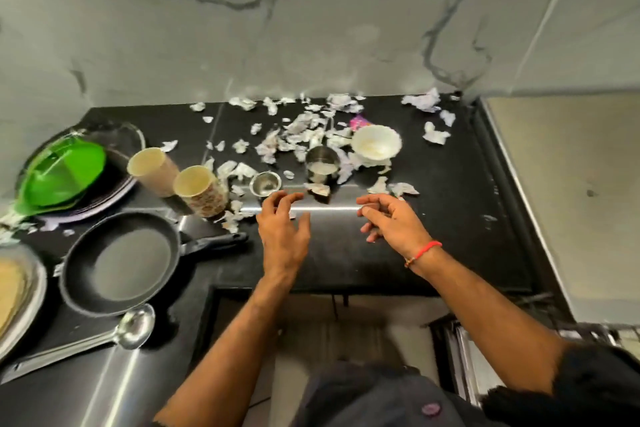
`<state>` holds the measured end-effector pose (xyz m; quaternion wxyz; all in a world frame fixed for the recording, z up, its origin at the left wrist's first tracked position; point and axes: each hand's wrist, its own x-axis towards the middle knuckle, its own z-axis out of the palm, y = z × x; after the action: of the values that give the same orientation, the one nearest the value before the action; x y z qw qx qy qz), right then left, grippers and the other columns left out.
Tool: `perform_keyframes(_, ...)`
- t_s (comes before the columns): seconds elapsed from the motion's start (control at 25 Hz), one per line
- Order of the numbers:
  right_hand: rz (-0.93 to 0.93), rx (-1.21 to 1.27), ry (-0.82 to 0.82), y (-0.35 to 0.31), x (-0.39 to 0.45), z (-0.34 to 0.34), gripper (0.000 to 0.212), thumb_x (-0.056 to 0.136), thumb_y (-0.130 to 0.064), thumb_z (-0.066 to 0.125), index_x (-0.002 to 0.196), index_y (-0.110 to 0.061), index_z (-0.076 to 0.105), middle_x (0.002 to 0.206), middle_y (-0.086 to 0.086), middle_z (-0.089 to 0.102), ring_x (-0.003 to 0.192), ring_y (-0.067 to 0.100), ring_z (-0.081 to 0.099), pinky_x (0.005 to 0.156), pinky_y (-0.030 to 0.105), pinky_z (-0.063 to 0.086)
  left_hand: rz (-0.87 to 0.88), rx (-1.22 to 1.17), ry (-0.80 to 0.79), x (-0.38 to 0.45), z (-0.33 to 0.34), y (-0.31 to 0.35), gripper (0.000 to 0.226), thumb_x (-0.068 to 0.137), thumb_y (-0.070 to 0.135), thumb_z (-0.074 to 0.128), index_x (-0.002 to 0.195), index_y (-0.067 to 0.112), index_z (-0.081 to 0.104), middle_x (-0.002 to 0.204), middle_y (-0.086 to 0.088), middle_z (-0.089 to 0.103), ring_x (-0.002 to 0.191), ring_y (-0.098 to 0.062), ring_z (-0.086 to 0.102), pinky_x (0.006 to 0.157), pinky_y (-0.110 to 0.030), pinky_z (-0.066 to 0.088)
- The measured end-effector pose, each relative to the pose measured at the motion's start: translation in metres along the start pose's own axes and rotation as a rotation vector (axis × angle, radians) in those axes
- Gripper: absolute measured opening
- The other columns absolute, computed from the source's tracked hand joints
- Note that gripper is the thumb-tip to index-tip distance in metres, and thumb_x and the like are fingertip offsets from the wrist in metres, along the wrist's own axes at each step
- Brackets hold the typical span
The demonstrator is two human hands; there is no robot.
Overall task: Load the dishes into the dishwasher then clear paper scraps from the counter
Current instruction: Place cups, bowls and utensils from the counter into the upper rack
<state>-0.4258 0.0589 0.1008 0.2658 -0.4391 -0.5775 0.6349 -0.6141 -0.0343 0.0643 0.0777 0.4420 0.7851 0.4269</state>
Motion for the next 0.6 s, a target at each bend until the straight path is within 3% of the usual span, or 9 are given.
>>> perform_keyframes(0.16,0.027,-0.04,-0.068,0.0,0.008,0.035,0.025,0.096,-0.005,0.056,0.12,-0.01,0.061,0.114,0.015,0.064,0.08,0.024,0.065,0.057,0.028,0.055,-0.24,0.056,-0.022,0.017,-0.021,-0.03,0.064,0.086,0.025,0.076,0.142,0.016,0.047,0.154,-0.012,0.033,0.141,-0.032,0.032,0.117,-0.041,0.024)
perform_keyframes(0.28,0.016,-0.068,-0.097,0.001,0.009,0.044,0.027,0.096,-0.008,0.056,0.122,-0.014,0.061,0.114,0.01,0.066,0.083,0.024,0.067,0.066,0.034,0.057,-0.234,0.081,-0.058,0.045,-0.021,-0.046,0.078,0.086,0.028,0.076,0.151,0.016,0.034,0.161,-0.012,0.024,0.148,-0.03,0.022,0.12,-0.046,0.021)
perform_keyframes(0.48,-0.014,-0.143,-0.128,0.012,-0.002,0.03,0.023,0.096,-0.011,0.056,0.111,-0.025,0.067,0.103,0.003,0.073,0.079,0.02,0.068,0.067,0.034,0.055,-0.267,0.037,-0.151,0.079,-0.004,-0.067,0.077,0.086,0.026,0.077,0.15,0.013,0.035,0.149,-0.01,0.046,0.138,-0.028,0.042,0.119,-0.043,0.033)
perform_keyframes(0.6,-0.084,-0.244,-0.125,0.017,-0.021,0.011,0.026,0.096,-0.013,0.057,0.115,-0.029,0.065,0.099,-0.003,0.072,0.08,0.017,0.068,0.068,0.025,0.052,-0.251,0.03,-0.073,0.078,-0.005,-0.06,0.076,0.083,0.033,0.08,0.146,0.017,0.042,0.14,-0.008,0.054,0.13,-0.024,0.05,0.113,-0.04,0.04)
